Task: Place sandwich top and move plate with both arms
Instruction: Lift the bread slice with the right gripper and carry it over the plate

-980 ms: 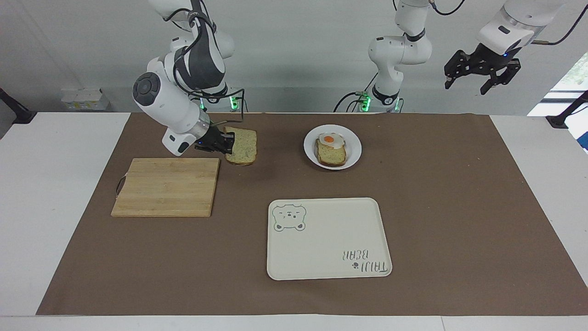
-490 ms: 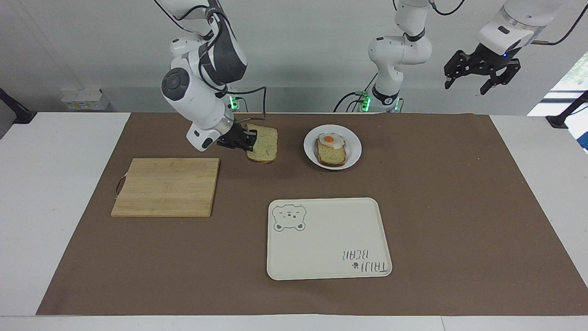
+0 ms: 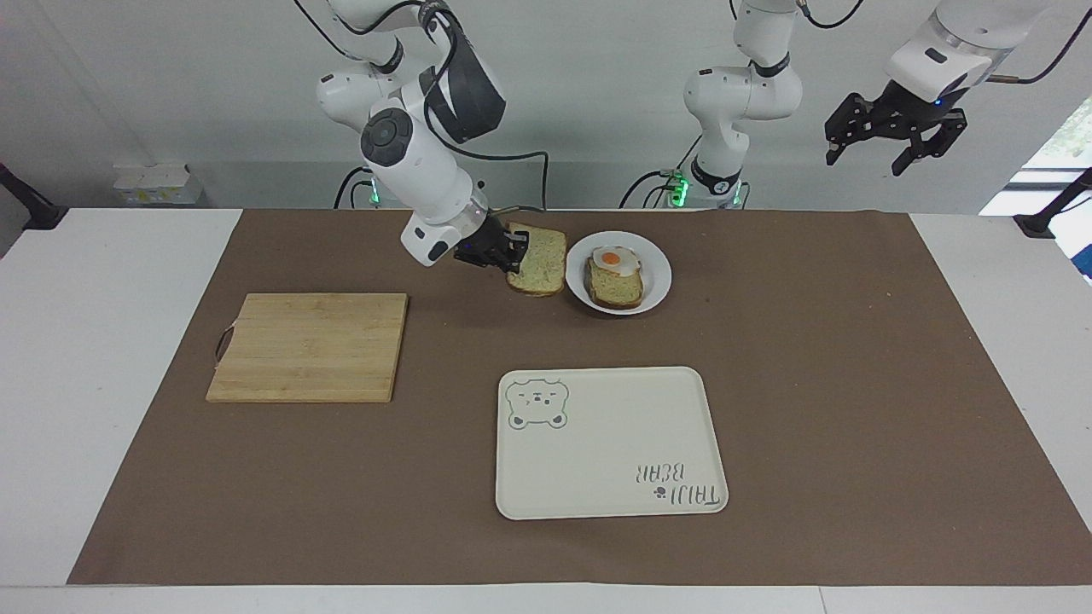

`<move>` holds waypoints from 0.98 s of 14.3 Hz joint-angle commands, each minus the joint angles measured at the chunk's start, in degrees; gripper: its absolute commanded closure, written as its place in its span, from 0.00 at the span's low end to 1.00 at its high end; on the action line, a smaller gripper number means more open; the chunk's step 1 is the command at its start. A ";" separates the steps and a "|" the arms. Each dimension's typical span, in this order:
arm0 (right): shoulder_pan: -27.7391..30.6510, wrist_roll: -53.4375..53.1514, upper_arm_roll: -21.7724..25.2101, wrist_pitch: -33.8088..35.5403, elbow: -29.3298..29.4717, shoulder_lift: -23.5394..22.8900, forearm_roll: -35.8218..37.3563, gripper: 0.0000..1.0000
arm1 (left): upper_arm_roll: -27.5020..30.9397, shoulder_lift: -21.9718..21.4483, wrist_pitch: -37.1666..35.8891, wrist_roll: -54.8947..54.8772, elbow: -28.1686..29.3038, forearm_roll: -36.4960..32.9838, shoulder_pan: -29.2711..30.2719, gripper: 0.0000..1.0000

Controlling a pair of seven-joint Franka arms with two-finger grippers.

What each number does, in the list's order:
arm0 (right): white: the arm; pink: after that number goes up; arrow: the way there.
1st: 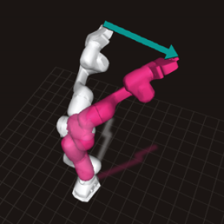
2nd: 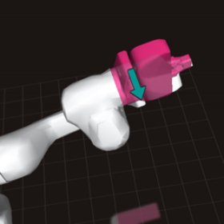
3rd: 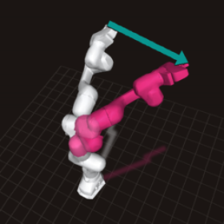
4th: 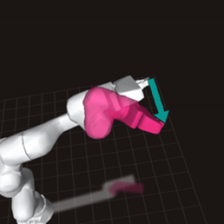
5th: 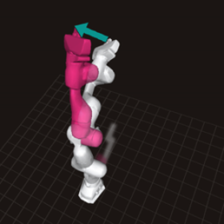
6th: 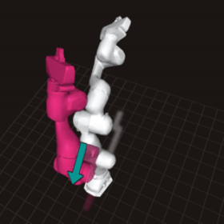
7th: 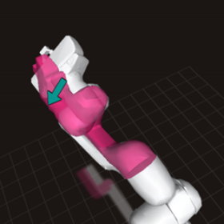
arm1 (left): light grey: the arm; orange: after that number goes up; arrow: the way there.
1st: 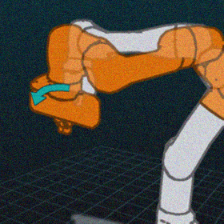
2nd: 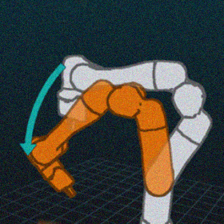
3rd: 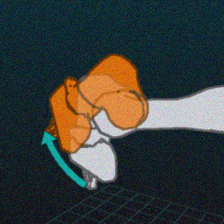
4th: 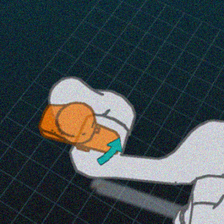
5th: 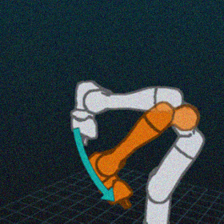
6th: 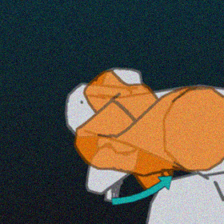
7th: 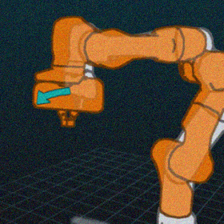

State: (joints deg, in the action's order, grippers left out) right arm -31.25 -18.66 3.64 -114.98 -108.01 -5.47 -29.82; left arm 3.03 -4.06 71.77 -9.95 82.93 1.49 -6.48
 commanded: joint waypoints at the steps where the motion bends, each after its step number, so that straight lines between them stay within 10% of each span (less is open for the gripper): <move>1: -3.64 0.72 -0.04 -5.24 -0.97 -3.13 -1.46 1.00 | 0.49 -1.65 0.21 0.46 1.89 0.44 -0.81 0.00; 14: -12.17 3.63 -0.83 -17.65 -0.89 -12.55 -6.54 1.00 | 0.58 -1.65 1.96 0.55 1.71 0.00 -0.81 0.00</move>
State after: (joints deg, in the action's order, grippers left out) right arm -43.93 -17.62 2.89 -131.99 -108.87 -18.29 -32.30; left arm 3.03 -4.09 72.09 -9.92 82.93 1.49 -6.48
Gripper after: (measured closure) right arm 0.885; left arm 0.000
